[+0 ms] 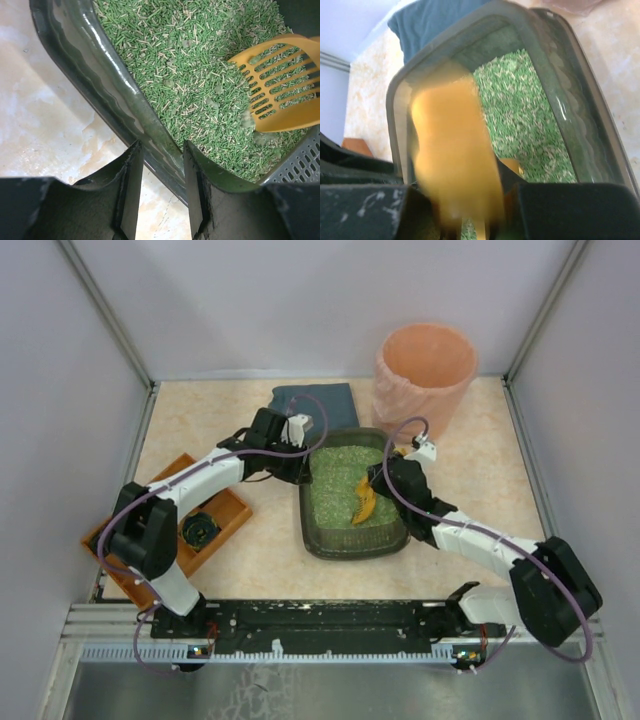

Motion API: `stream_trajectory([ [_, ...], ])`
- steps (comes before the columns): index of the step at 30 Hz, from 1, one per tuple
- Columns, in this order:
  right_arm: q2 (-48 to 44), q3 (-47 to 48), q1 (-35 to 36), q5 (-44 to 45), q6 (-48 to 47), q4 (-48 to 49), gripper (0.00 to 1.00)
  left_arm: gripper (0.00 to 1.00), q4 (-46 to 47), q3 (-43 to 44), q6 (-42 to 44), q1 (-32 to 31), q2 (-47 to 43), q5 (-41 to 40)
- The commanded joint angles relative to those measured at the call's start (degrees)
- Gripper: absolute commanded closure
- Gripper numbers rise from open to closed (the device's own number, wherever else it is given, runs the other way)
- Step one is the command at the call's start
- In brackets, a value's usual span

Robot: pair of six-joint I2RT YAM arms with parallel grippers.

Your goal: Clean the litter box

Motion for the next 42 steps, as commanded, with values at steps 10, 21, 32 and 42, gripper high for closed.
stream_trajectory([
  [10,11.2,-2.5,1.2,-13.1,7.3,6.9,1.0,0.58,-2.6,2.5,1.9,-1.6,1.6,-1.0],
  [21,2.6,-5.8,0.0,-11.3,10.0,4.7,1.0,0.59,-2.0,2.2,1.5,-1.6,0.6,-1.6],
  [32,-4.1,-10.6,-0.9,-0.6,12.4,14.8,1.0,0.58,1.6,-0.2,1.1,-1.6,-3.3,-3.2],
  [42,-1.4,-14.8,-6.0,-3.7,12.1,33.5,1.0,0.58,3.7,-1.7,1.0,-1.5,-5.5,-4.3],
])
